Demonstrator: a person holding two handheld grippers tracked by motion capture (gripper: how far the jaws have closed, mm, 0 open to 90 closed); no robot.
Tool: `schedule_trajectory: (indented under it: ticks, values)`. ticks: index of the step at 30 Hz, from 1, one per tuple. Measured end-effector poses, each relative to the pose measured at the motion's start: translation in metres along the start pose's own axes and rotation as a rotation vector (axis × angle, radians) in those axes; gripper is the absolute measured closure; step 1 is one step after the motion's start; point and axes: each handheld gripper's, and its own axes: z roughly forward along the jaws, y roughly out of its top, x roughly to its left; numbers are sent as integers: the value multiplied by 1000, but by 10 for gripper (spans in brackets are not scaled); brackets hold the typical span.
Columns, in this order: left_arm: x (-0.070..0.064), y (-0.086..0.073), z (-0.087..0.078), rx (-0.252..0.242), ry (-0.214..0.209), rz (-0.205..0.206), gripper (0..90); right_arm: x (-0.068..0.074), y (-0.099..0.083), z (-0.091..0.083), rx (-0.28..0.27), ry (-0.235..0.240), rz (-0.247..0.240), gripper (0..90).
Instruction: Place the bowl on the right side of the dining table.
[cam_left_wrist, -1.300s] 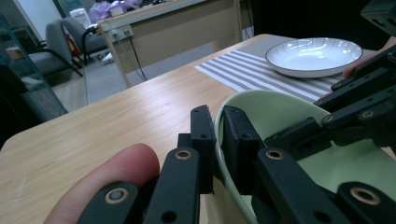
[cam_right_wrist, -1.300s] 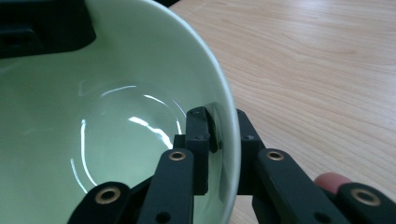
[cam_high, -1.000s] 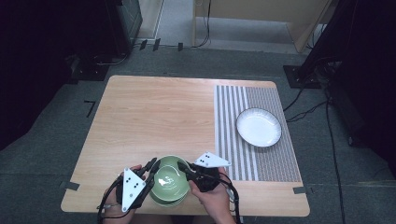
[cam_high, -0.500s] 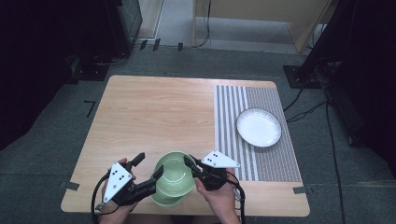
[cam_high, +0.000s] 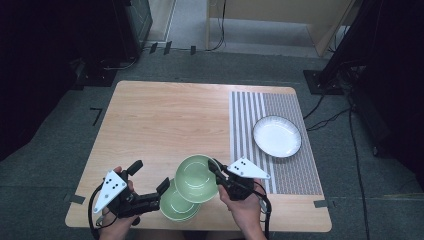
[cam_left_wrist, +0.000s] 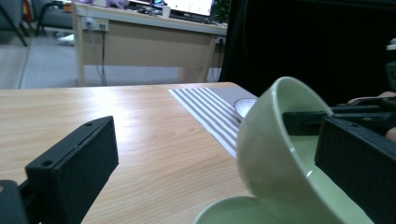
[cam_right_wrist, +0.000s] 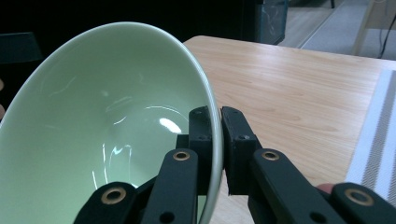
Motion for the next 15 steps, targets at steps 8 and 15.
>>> schedule_trajectory:
  ticks: [8,15]
  values:
    - [22,1,-2,66,82,-17,0,-11,4,-8,-23,-33,12,845]
    - [44,-4,-3,116,213,44,0,-18,7,-14,-38,-54,22,845]
